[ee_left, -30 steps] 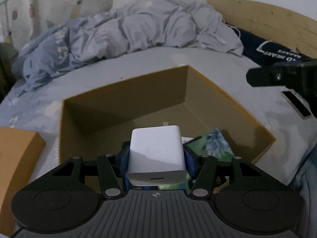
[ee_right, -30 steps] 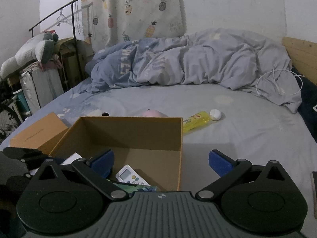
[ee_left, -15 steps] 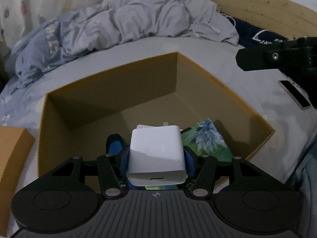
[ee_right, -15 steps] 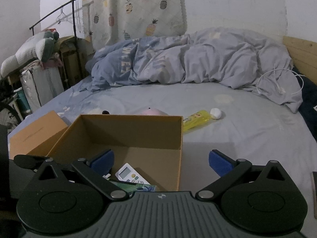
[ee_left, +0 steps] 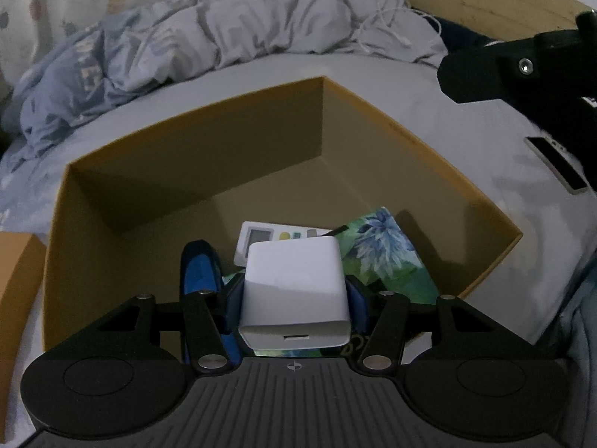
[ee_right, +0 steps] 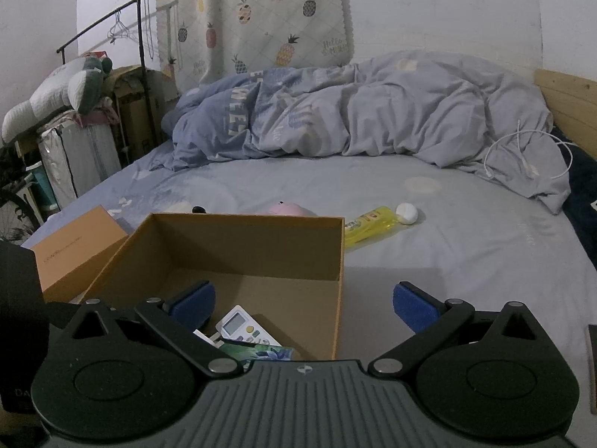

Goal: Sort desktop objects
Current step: 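Lower the charger cube into the box and open the left gripper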

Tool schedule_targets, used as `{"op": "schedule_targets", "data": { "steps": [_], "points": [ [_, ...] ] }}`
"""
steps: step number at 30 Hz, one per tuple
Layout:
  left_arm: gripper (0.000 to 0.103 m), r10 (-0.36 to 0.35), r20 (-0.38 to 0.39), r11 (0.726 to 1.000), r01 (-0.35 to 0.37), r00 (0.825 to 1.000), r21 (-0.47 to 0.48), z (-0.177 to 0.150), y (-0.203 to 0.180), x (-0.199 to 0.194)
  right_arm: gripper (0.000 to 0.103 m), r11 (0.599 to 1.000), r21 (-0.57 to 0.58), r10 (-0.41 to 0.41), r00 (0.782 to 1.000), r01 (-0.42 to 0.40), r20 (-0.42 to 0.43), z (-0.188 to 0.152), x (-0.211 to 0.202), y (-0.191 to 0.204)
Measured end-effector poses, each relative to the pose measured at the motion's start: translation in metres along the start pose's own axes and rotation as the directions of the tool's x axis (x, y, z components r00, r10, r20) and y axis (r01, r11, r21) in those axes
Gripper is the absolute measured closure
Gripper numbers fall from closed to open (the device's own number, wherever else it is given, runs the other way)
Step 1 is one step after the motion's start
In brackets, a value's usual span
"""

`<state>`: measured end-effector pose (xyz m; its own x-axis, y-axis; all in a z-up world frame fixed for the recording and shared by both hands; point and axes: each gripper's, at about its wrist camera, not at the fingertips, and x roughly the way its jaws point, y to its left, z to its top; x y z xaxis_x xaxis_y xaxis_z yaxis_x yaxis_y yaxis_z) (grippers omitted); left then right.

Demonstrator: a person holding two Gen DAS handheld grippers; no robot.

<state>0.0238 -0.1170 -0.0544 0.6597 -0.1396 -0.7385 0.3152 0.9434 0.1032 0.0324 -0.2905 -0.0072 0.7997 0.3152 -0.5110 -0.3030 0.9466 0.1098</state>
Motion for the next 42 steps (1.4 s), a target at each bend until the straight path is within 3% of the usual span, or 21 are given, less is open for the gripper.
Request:
{"op": "schedule_targets", "data": {
  "steps": [18,21,26,33,42],
  "points": [
    [0.041,0.002,0.028,1.0,-0.002,1.0,0.004,0.001,0.0,-0.005,0.0,1.0,-0.008,0.004,1.0,-0.004,-0.006,0.0,0.0,-0.001],
    [0.028,0.001,0.043,1.0,-0.001,0.999,-0.001,0.003,0.0,-0.008,0.0,1.0,-0.008,0.006,1.0,-0.006,-0.007,0.0,0.0,-0.002],
    [0.022,-0.001,0.064,1.0,0.002,0.998,-0.009,0.006,0.001,-0.012,0.0,1.0,-0.006,0.006,1.0,-0.006,-0.007,0.0,0.0,-0.003],
    [0.003,0.007,0.076,1.0,-0.007,0.997,-0.005,0.006,0.003,-0.012,0.0,1.0,-0.003,0.001,1.0,-0.001,-0.009,0.001,0.003,-0.004],
    [0.0,-0.002,0.141,0.999,0.009,0.99,-0.05,0.012,0.018,-0.03,0.0,1.0,0.002,-0.008,1.0,0.008,-0.009,0.001,0.006,-0.007]
  ]
}}
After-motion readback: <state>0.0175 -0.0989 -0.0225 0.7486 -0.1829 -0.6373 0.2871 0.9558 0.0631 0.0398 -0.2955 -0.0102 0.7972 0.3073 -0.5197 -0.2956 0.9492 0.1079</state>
